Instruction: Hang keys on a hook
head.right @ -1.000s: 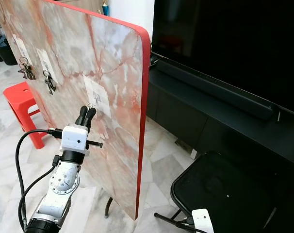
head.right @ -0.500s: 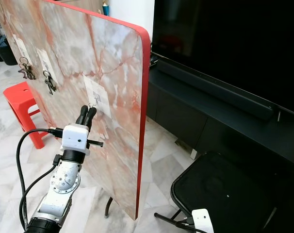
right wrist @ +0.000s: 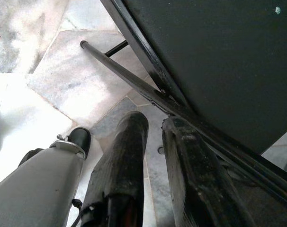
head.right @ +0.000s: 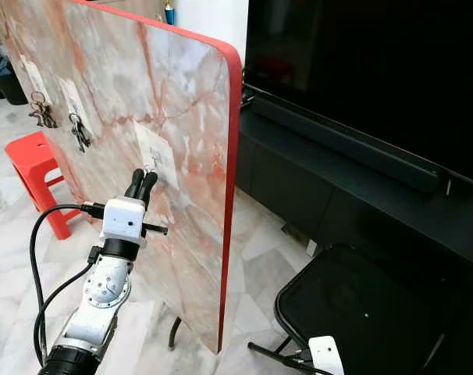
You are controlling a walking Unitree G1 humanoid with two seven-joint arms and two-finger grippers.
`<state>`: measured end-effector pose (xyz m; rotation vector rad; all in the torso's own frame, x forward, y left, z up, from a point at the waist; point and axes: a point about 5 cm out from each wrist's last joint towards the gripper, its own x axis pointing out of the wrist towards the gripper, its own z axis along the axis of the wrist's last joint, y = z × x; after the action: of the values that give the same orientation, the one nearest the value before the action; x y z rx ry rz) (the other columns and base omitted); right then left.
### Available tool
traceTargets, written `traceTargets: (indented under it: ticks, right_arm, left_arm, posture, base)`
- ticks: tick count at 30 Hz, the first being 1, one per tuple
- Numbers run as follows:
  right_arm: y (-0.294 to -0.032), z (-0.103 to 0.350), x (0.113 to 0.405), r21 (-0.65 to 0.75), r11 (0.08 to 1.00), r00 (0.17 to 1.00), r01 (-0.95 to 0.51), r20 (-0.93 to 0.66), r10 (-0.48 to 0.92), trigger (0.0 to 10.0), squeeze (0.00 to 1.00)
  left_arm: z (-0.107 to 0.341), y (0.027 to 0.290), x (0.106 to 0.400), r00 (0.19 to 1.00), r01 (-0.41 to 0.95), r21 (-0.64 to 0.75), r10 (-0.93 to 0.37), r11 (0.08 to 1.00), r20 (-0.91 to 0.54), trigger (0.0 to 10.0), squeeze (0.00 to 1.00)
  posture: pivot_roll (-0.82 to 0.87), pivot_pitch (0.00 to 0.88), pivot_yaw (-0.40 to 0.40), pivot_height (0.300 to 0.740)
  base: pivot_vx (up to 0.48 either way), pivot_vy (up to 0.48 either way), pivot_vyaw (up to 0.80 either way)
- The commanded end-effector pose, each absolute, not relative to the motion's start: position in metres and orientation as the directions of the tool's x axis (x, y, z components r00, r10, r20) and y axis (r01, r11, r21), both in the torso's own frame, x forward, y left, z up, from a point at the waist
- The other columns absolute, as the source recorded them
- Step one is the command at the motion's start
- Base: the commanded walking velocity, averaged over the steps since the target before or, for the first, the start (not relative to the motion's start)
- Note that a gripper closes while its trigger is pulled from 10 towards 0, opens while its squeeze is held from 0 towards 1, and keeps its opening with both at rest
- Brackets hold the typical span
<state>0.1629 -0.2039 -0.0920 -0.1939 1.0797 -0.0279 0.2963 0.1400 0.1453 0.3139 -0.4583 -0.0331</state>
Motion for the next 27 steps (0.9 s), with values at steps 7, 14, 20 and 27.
traceTargets:
  ticks: [7, 14, 20, 27]
  right_arm:
    - [-0.207, -0.09, 0.166, -0.181, 0.981, 0.481, -0.069, -0.868, -0.126, 10.0, 0.0]
    - [-0.207, -0.09, 0.166, -0.183, 0.98, 0.479, -0.072, -0.869, -0.127, 10.0, 0.0]
    - [-0.207, -0.09, 0.166, -0.184, 0.98, 0.479, -0.074, -0.869, -0.127, 10.0, 0.0]
    - [-0.207, -0.09, 0.166, -0.183, 0.98, 0.48, -0.073, -0.868, -0.126, 10.0, 0.0]
  left_arm:
    - [0.145, 0.138, 0.299, 0.903, -0.024, 0.304, -0.11, 0.952, 0.414, 10.0, 0.0]
    - [0.139, 0.134, 0.3, 0.918, 0.009, 0.319, -0.135, 0.948, 0.374, 10.0, 0.0]
    - [0.136, 0.133, 0.301, 0.925, 0.024, 0.329, -0.146, 0.944, 0.351, 10.0, 0.0]
    - [0.135, 0.133, 0.3, 0.926, 0.024, 0.342, -0.15, 0.939, 0.347, 10.0, 0.0]
  posture:
    - [-0.01, 0.0, -0.063, 0.74]
    - [-0.01, 0.0, -0.064, 0.74]
    - [-0.01, 0.0, -0.064, 0.74]
    - [-0.01, 0.0, -0.063, 0.74]
  base:
    - [0.0, 0.0, 0.0]
    - [0.0, 0.0, 0.0]
    - [0.0, 0.0, 0.0]
    - [0.0, 0.0, 0.0]
